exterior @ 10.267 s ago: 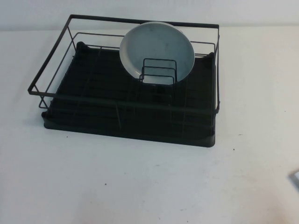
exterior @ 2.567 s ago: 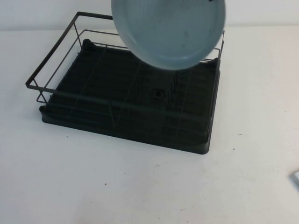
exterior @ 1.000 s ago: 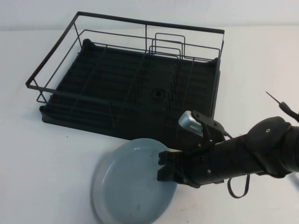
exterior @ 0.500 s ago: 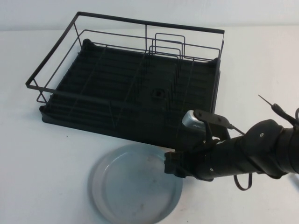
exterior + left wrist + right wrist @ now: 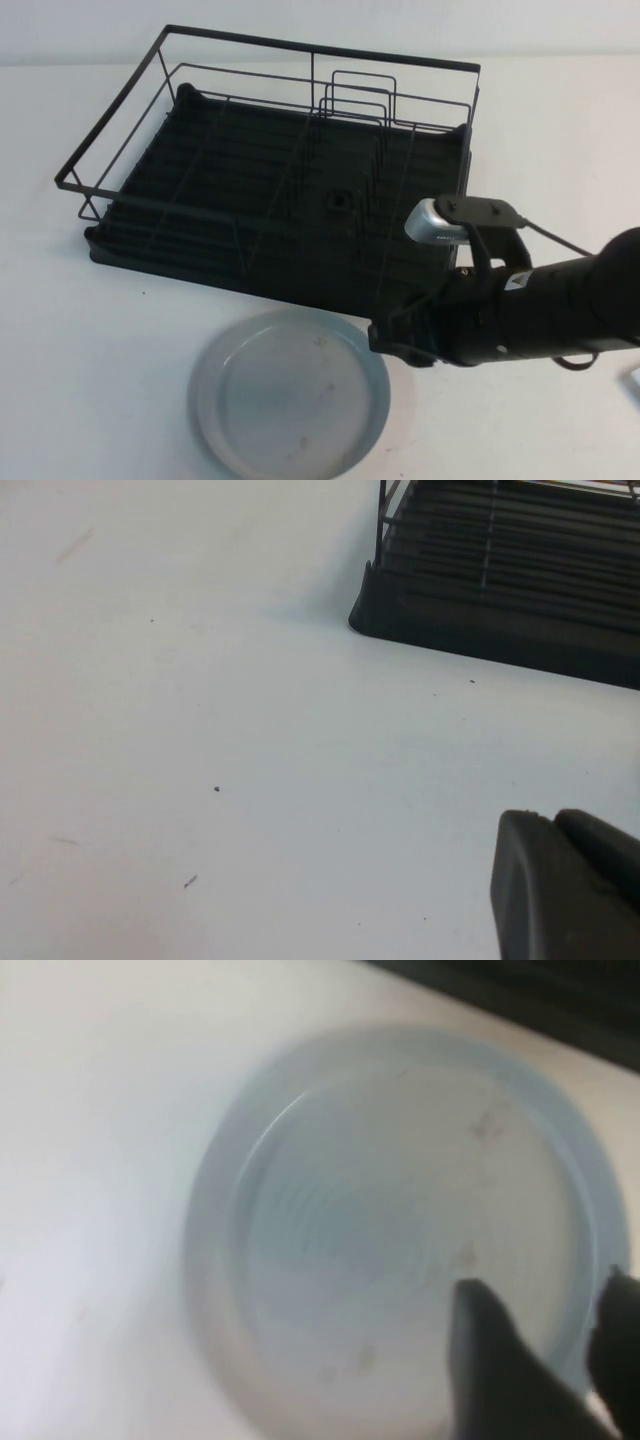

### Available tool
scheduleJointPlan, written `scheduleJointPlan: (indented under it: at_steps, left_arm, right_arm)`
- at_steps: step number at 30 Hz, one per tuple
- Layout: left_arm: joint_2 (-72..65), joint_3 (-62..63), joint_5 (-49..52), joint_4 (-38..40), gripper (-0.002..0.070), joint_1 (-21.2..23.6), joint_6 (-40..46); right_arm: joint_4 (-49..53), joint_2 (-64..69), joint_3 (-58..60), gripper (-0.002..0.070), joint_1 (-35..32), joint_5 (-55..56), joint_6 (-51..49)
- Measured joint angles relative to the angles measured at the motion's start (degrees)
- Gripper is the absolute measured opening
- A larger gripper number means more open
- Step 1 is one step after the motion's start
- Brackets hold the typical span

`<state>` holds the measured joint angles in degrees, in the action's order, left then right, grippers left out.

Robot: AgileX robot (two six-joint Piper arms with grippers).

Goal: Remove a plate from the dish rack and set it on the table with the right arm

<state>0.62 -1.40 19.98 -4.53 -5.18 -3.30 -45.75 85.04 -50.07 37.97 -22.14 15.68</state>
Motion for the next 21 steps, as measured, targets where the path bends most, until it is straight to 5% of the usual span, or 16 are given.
scheduleJointPlan:
  at_steps: [7,21]
  left_arm:
    - [0.00,0.00,0.00,0.00,-0.0004,0.00,0.00]
    - [0.00,0.00,0.00,0.00,-0.0004,0.00,0.00]
  right_arm:
    - [8.59,-9.12,0.00,0.0008,0.00,-12.38,-1.04]
    - [20.55,-32.68,0.00,-0.0017,0.00,-37.16,-1.07]
